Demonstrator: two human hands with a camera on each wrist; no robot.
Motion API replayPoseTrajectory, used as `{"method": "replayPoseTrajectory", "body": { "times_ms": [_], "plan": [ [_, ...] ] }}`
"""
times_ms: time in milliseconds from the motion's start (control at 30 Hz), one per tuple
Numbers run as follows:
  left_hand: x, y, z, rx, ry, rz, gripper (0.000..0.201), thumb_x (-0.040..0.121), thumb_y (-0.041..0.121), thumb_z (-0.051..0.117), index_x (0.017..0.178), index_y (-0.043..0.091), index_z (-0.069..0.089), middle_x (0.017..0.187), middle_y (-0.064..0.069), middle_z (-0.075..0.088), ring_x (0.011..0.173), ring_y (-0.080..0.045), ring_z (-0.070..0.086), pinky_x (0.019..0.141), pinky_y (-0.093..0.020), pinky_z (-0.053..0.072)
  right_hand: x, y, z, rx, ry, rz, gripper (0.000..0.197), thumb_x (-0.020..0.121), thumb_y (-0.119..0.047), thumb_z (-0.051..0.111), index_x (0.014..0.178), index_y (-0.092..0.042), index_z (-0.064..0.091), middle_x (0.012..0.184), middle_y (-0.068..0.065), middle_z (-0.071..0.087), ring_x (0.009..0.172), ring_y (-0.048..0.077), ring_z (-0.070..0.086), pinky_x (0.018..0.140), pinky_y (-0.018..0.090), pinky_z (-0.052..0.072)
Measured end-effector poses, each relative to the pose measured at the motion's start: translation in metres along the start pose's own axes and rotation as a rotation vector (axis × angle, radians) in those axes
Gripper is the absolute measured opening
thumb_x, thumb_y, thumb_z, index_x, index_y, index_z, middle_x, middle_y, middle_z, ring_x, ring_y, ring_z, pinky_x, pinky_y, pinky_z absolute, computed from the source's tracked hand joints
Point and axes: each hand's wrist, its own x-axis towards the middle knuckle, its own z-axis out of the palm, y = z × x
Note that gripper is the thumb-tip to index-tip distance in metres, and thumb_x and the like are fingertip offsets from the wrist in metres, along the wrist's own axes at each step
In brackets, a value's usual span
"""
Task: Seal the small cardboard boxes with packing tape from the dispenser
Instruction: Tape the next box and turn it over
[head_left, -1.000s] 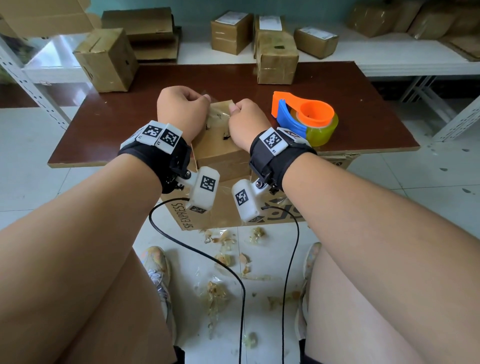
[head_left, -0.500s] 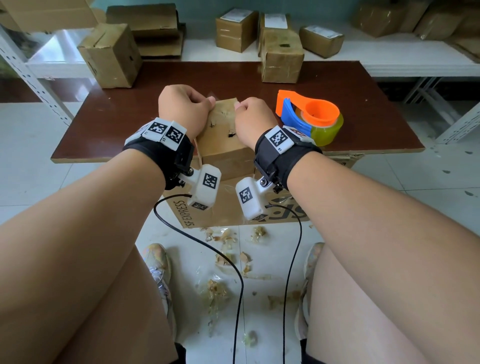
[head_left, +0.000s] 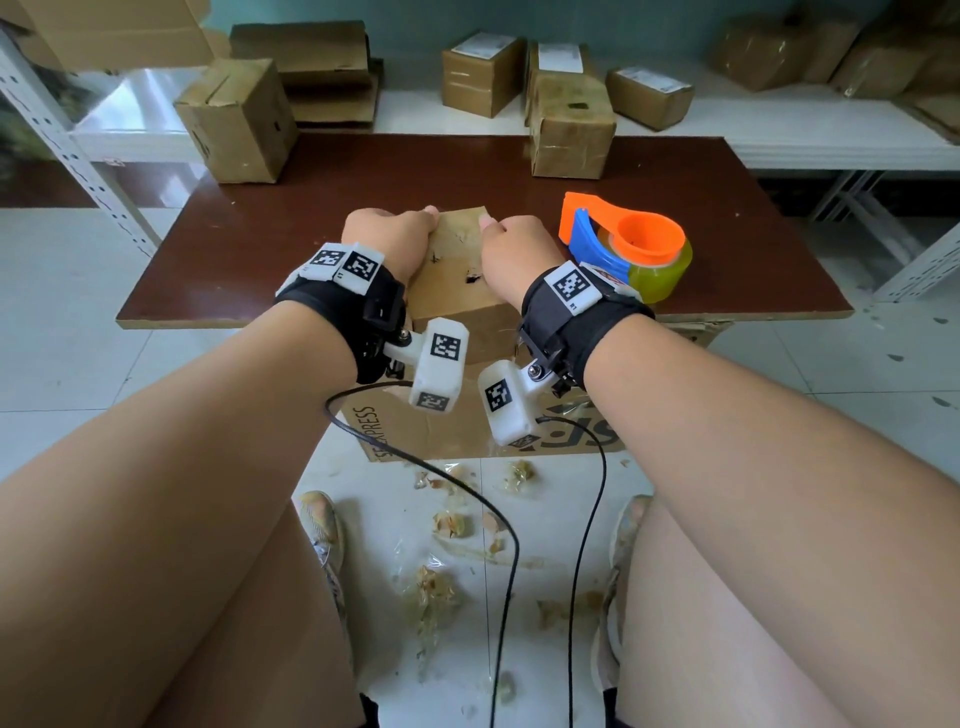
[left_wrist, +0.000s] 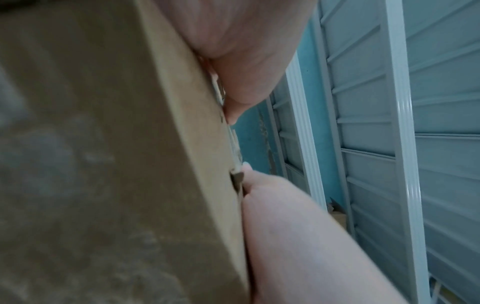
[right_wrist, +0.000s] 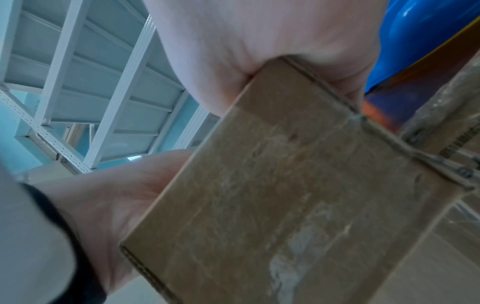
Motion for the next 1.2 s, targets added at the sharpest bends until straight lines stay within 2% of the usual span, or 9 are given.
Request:
{"method": "replayPoseTrajectory", "body": {
  "times_ms": [133, 200, 300, 533, 733, 933, 1033, 1133, 1200],
  "plan": [
    [-0.006, 0.0, -0.003, -0.059, -0.029, 0.072, 0.032, 0.091, 0.048, 0.077, 0.099, 0.017, 0.077, 0.097, -0.006, 0.079, 0.093, -0.027, 0.078, 0.087, -0.05, 0.066, -0.011, -0.001, -0.008, 0.039, 0.0, -0.115, 0.047, 0.108, -0.056, 0.042, 0.081, -0.019, 0.054, 0.073, -0.002, 0.054, 0.075, 0.024, 0.057, 0.058, 0.033, 0.037],
    [-0.012, 0.003, -0.004, -0.09, 0.0, 0.151, 0.031, 0.095, 0.046, 0.071, 0.099, 0.016, 0.075, 0.102, -0.009, 0.079, 0.097, -0.028, 0.078, 0.088, -0.051, 0.065, -0.016, -0.003, -0.013, 0.069, 0.009, -0.208, 0.048, 0.096, -0.069, 0.056, 0.092, -0.022, 0.063, 0.083, -0.007, 0.065, 0.078, 0.016, 0.065, 0.066, 0.034, 0.05],
    [-0.019, 0.007, -0.007, -0.074, 0.039, 0.258, 0.029, 0.094, 0.051, 0.066, 0.095, 0.022, 0.07, 0.098, -0.003, 0.076, 0.093, -0.021, 0.075, 0.09, -0.048, 0.064, -0.021, -0.003, -0.019, 0.148, 0.066, -0.276, 0.047, 0.087, -0.062, 0.074, 0.113, -0.024, 0.066, 0.098, -0.013, 0.072, 0.086, 0.004, 0.068, 0.074, 0.03, 0.057],
    [-0.034, 0.007, -0.011, -0.177, 0.095, 0.363, 0.061, 0.071, 0.062, 0.092, 0.101, 0.016, 0.065, 0.096, 0.002, 0.074, 0.083, -0.01, 0.075, 0.07, -0.029, 0.064, -0.03, -0.007, -0.01, 0.385, 0.084, -0.382, 0.056, 0.077, -0.052, 0.085, 0.122, -0.027, 0.063, 0.114, -0.011, 0.074, 0.103, 0.006, 0.071, 0.091, 0.041, 0.061],
    [-0.034, 0.011, -0.013, -0.505, -0.025, 0.278, 0.04, 0.081, 0.034, 0.093, 0.093, 0.013, 0.061, 0.098, -0.012, 0.074, 0.085, -0.023, 0.078, 0.077, -0.041, 0.066, -0.034, -0.01, -0.019, 0.537, 0.035, -0.482, 0.042, 0.092, -0.028, 0.078, 0.13, -0.026, 0.059, 0.13, -0.001, 0.071, 0.118, 0.008, 0.068, 0.1, 0.041, 0.06],
    [-0.028, 0.027, -0.024, -0.632, -0.092, -0.13, 0.045, 0.067, 0.029, 0.085, 0.106, 0.008, 0.08, 0.099, -0.016, 0.081, 0.091, -0.037, 0.08, 0.095, -0.058, 0.06, -0.035, -0.012, -0.027, 0.556, -0.035, -0.516, 0.048, 0.099, -0.017, 0.07, 0.145, -0.012, 0.058, 0.145, 0.006, 0.064, 0.132, 0.013, 0.061, 0.112, 0.043, 0.052],
    [-0.041, 0.031, -0.027, -0.602, -0.156, -0.197, 0.019, 0.091, 0.027, 0.068, 0.093, 0.009, 0.075, 0.086, -0.011, 0.08, 0.078, -0.031, 0.079, 0.084, -0.049, 0.063, -0.035, -0.011, -0.027, 0.52, -0.031, -0.542, 0.05, 0.097, -0.019, 0.072, 0.146, -0.012, 0.059, 0.151, 0.005, 0.059, 0.138, 0.012, 0.057, 0.115, 0.041, 0.05],
    [-0.046, 0.033, -0.027, -0.581, -0.217, -0.209, 0.025, 0.103, 0.028, 0.064, 0.09, 0.009, 0.072, 0.076, -0.012, 0.079, 0.066, -0.029, 0.078, 0.069, -0.039, 0.06, -0.034, -0.01, -0.025, 0.561, -0.003, -0.514, 0.057, 0.093, -0.026, 0.077, 0.146, -0.012, 0.062, 0.147, 0.004, 0.063, 0.136, 0.013, 0.059, 0.114, 0.043, 0.05],
    [-0.043, 0.033, -0.029, -0.615, -0.212, -0.181, 0.032, 0.103, 0.04, 0.067, 0.104, 0.009, 0.074, 0.084, -0.013, 0.081, 0.079, -0.03, 0.08, 0.073, -0.044, 0.062, -0.034, -0.011, -0.025, 0.596, 0.008, -0.47, 0.062, 0.087, -0.031, 0.082, 0.144, -0.016, 0.065, 0.142, 0.002, 0.068, 0.133, 0.013, 0.062, 0.112, 0.043, 0.053]
  ]
}}
